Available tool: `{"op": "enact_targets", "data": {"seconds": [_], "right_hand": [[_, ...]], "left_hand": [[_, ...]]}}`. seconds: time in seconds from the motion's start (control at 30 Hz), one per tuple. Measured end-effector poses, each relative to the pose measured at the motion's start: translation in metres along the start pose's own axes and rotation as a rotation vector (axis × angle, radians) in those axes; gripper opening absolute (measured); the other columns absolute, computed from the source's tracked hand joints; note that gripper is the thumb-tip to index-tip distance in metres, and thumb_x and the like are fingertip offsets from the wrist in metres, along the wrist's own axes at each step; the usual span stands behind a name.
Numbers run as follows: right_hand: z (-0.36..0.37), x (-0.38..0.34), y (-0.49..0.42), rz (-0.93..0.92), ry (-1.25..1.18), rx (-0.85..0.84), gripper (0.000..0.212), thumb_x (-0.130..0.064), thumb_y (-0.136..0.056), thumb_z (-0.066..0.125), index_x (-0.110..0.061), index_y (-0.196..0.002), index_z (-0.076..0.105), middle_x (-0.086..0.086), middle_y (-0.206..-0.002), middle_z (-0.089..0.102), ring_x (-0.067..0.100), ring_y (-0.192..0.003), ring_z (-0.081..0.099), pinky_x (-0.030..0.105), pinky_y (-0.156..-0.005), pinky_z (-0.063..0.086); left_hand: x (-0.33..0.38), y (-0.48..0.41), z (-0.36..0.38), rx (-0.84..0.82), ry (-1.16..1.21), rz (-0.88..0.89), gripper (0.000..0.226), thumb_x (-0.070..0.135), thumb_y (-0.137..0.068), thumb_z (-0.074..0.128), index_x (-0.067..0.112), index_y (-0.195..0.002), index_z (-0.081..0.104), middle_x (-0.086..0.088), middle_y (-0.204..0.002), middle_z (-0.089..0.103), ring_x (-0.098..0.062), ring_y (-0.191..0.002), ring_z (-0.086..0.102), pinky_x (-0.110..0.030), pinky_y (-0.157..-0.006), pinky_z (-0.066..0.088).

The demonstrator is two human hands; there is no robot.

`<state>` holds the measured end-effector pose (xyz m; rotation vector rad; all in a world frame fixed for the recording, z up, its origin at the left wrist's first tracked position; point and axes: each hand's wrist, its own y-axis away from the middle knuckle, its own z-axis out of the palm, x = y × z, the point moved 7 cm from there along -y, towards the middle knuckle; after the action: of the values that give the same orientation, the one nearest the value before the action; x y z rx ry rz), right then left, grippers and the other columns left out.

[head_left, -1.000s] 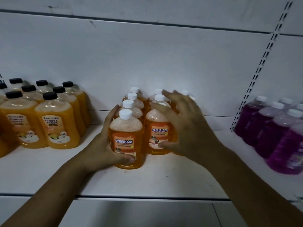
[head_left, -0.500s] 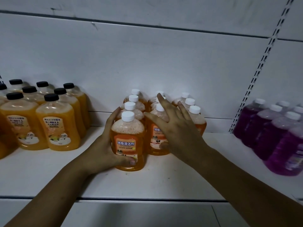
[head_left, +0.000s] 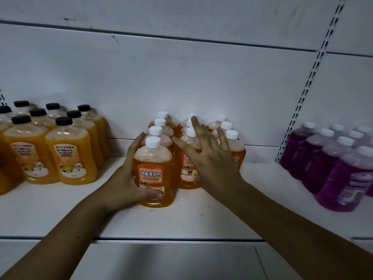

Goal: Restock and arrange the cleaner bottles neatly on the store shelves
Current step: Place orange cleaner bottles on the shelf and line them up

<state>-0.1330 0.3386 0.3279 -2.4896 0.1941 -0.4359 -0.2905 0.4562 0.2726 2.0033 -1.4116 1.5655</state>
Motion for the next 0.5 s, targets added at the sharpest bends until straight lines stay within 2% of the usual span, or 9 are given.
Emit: {"op": "enact_targets", "data": {"seconds": [0.07,0.13,0.2,0.27,0.33,0.37,0.43,0.5], "right_hand": [[0.0,-0.001,0.004,-0.019,-0.002,0.021,0.123,-0.048,-0.073,0.092,-0.038,-0.165,0.011,0.019,-0.174,0.001,0.041,-0.16,0.009,0.058,-0.122,0.004],[-0.002,-0.002,0.01,-0.042,-0.027,0.026,0.128,-0.063,-0.071,0.088,-0.038,-0.166,0.005,0.018,-0.174,-0.003,0.039,-0.161,0.0,0.059,-0.123,0.002],[-0.012,0.002,0.015,-0.07,-0.083,0.039,0.131,-0.078,-0.066,0.08,-0.038,-0.166,0.005,0.015,-0.175,-0.007,0.036,-0.161,-0.004,0.061,-0.126,0.004],[-0.034,0.02,0.018,-0.029,-0.248,0.104,0.119,-0.081,-0.072,0.071,-0.036,-0.166,0.014,0.009,-0.176,-0.006,0.03,-0.162,-0.002,0.059,-0.127,0.005],[-0.056,0.055,0.022,0.088,-0.47,0.283,0.091,-0.07,-0.087,0.063,-0.03,-0.161,0.031,-0.002,-0.174,0.009,0.021,-0.161,0.009,0.051,-0.129,0.009],[-0.062,0.077,0.026,0.183,-0.585,0.372,0.076,-0.062,-0.093,0.06,-0.029,-0.158,0.037,-0.007,-0.172,0.02,0.016,-0.159,0.018,0.045,-0.128,0.016],[-0.044,0.124,0.03,0.44,-0.908,0.454,0.057,-0.053,-0.102,0.052,-0.03,-0.154,0.043,-0.011,-0.166,0.034,0.006,-0.153,0.031,0.034,-0.126,0.028],[0.001,0.148,0.032,0.761,-1.263,0.384,0.061,-0.061,-0.103,0.043,-0.03,-0.156,0.042,-0.011,-0.166,0.037,0.004,-0.149,0.035,0.039,-0.128,0.026]], "left_hand": [[0.0,0.001,0.0,0.0,-0.004,0.001,0.138,0.069,-0.052,0.094,0.058,-0.157,0.004,0.022,-0.158,0.041,-0.007,-0.14,0.052,-0.04,-0.108,0.054],[0.002,0.002,0.001,0.005,0.024,-0.007,0.138,0.071,-0.053,0.092,0.056,-0.158,0.005,0.023,-0.157,0.042,-0.008,-0.14,0.053,-0.039,-0.107,0.055],[0.007,0.002,0.0,0.044,0.075,-0.019,0.135,0.085,-0.051,0.082,0.053,-0.159,0.007,0.037,-0.149,0.046,0.001,-0.134,0.056,-0.027,-0.099,0.058],[0.019,-0.001,-0.005,0.154,0.188,-0.062,0.141,0.101,-0.041,0.068,0.05,-0.161,0.012,0.042,-0.143,0.047,0.003,-0.134,0.055,-0.024,-0.098,0.056],[0.021,-0.009,-0.018,0.288,0.312,-0.165,0.154,0.107,-0.028,0.06,0.043,-0.163,0.022,0.023,-0.153,0.044,-0.014,-0.145,0.046,-0.035,-0.11,0.047],[0.022,-0.013,-0.023,0.313,0.34,-0.19,0.145,0.109,-0.036,0.056,0.043,-0.162,0.026,0.014,-0.16,0.041,-0.02,-0.149,0.041,-0.045,-0.117,0.04],[0.022,-0.024,-0.03,0.33,0.395,-0.218,0.107,0.101,-0.068,0.041,0.046,-0.159,0.032,0.006,-0.168,0.035,-0.027,-0.155,0.035,-0.057,-0.123,0.031],[0.017,-0.033,-0.03,0.342,0.477,-0.301,0.079,0.084,-0.09,0.027,0.045,-0.159,0.033,0.005,-0.169,0.034,-0.029,-0.155,0.034,-0.056,-0.121,0.033]]}}
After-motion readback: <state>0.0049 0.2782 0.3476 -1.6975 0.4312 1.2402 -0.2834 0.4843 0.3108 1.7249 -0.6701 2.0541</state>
